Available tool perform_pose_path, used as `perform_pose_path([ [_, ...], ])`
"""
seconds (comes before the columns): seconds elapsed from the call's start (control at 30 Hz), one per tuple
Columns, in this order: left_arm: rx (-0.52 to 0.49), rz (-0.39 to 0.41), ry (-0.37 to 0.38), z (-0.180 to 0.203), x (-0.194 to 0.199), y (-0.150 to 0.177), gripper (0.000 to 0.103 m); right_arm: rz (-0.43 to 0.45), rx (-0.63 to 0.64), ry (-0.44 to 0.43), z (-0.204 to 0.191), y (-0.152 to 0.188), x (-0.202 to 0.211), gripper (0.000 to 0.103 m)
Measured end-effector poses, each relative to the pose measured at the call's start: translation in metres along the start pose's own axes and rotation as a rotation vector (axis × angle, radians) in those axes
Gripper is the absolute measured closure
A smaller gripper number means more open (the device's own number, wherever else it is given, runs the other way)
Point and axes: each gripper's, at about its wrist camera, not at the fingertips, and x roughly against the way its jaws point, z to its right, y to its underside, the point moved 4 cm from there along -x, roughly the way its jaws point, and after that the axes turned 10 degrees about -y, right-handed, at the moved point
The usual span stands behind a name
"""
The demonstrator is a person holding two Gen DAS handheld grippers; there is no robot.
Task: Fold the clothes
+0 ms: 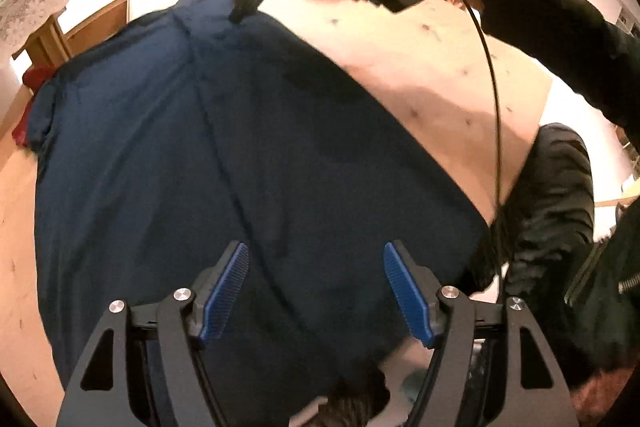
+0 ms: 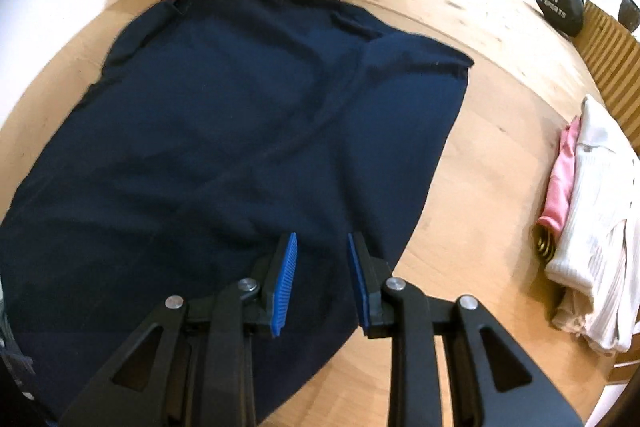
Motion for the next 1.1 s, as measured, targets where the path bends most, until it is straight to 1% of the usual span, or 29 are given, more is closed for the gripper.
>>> perform_pose_path([
  [0.07,-0.03,-0.013,-0.004,0.008,-0.012,-0.004,0.035,-0.017,0.007,0.005,-0.001,0.001,-0.007,0.077],
  [0.13,-0.051,-0.029,-0.009,0.014,-0.021,-0.005,0.034,-0.015,0.011,0.006,-0.001,0.002,-0.01,0.074],
  [0.17,-0.049,-0.027,-0.003,0.017,-0.023,-0.006,0.032,-0.015,0.014,0.004,-0.001,0.003,-0.009,0.074],
  [0.2,-0.044,-0.028,0.004,0.018,-0.024,-0.008,0.028,-0.02,0.019,0.006,0.0,0.003,-0.01,0.074],
  [0.27,-0.041,-0.024,0.007,0.021,-0.024,-0.009,0.027,-0.032,0.032,0.012,0.0,0.003,-0.011,0.074],
  [0.37,-0.044,-0.011,0.012,0.029,-0.026,-0.012,0.026,-0.072,0.071,0.063,0.001,0.003,-0.012,0.074],
  [0.43,-0.054,-0.005,0.021,0.036,-0.027,-0.015,0.026,-0.1,0.084,0.091,0.002,0.005,-0.011,0.073],
  [0.5,-0.066,-0.002,0.048,0.038,-0.022,-0.017,0.03,-0.123,0.061,0.081,0.004,0.001,-0.009,0.071],
  [0.53,-0.06,0.014,0.064,0.032,-0.014,-0.015,0.03,-0.132,0.051,0.073,0.004,-0.002,-0.008,0.071],
  [0.57,-0.046,0.036,0.081,0.021,-0.004,-0.012,0.03,-0.129,0.043,0.057,0.002,-0.006,-0.004,0.071],
  [0.63,0.006,0.069,0.102,-0.006,0.015,-0.006,0.03,-0.054,0.036,-0.036,-0.014,-0.026,0.018,0.071],
  [0.67,0.043,0.081,0.107,-0.027,0.024,-0.004,0.029,-0.038,0.027,-0.077,-0.02,-0.036,0.024,0.068],
  [0.7,0.075,0.086,0.095,-0.049,0.029,-0.002,0.029,-0.025,0.017,-0.13,-0.031,-0.051,0.029,0.061],
  [0.73,0.1,0.084,0.063,-0.07,0.031,-0.001,0.029,-0.017,0.019,-0.151,-0.039,-0.063,0.031,0.06],
  [0.77,0.127,0.079,0.022,-0.096,0.031,-0.001,0.029,-0.005,0.028,-0.162,-0.05,-0.081,0.03,0.06],
  [0.83,0.189,0.061,-0.081,-0.158,0.027,-0.004,0.029,0.012,0.053,-0.148,-0.067,-0.109,0.024,0.06],
  [0.87,0.229,0.054,-0.114,-0.191,0.024,-0.007,0.029,0.019,0.062,-0.145,-0.075,-0.124,0.019,0.06],
  [0.97,0.342,0.045,-0.109,-0.271,-0.002,-0.023,0.029,0.014,0.058,-0.193,-0.097,-0.171,-0.008,0.06],
  [1.03,0.413,0.041,-0.107,-0.32,-0.023,-0.033,0.029,0.01,0.064,-0.184,-0.112,-0.199,-0.03,0.06],
  [1.07,0.451,0.038,-0.119,-0.342,-0.034,-0.038,0.029,0.007,0.069,-0.177,-0.115,-0.211,-0.042,0.06],
  [1.1,0.483,0.035,-0.123,-0.36,-0.044,-0.041,0.028,0.003,0.074,-0.17,-0.119,-0.223,-0.053,0.06],
])
